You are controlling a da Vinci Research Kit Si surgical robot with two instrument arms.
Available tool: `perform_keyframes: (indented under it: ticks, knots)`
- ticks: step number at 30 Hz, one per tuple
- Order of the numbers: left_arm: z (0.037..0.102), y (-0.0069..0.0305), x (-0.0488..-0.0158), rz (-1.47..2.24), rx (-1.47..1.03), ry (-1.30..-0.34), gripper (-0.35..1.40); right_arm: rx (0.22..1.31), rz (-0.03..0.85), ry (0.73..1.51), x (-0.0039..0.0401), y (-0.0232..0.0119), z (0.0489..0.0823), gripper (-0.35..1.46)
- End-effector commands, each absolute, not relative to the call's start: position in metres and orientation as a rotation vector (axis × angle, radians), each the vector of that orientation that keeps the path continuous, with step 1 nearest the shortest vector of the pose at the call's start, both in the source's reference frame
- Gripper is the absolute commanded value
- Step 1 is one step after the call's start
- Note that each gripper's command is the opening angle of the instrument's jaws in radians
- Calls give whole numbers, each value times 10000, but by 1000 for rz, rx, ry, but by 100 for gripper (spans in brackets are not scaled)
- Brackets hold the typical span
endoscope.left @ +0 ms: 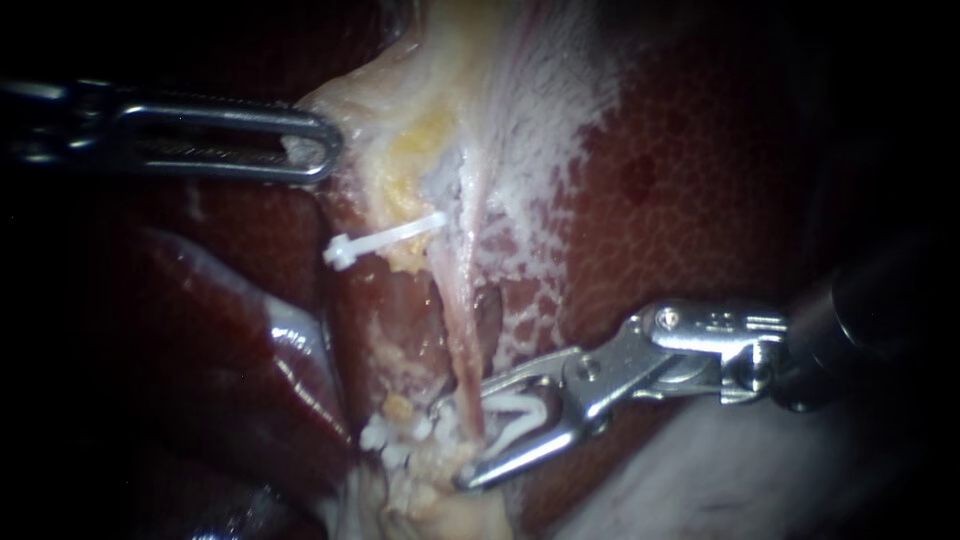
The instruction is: Clipping first clip right tube
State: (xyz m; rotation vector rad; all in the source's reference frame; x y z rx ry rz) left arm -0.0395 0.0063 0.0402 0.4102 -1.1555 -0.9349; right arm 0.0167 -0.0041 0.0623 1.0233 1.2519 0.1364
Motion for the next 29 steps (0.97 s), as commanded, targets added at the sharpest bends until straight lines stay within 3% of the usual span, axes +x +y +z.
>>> perform_keyframes:
  ticks: [1,4,29]
  knots:
    - [402,63,-395,-935,410,-1156,-35,1022,134,1252,166,-40,624,-15]
    - [403,63,-395,-935,410,-1156,-35,1027,144,1247,164,-37,630,-35]
    - [403,63,-396,-935,409,-1156,-35,1053,165,1225,160,-38,644,-35]
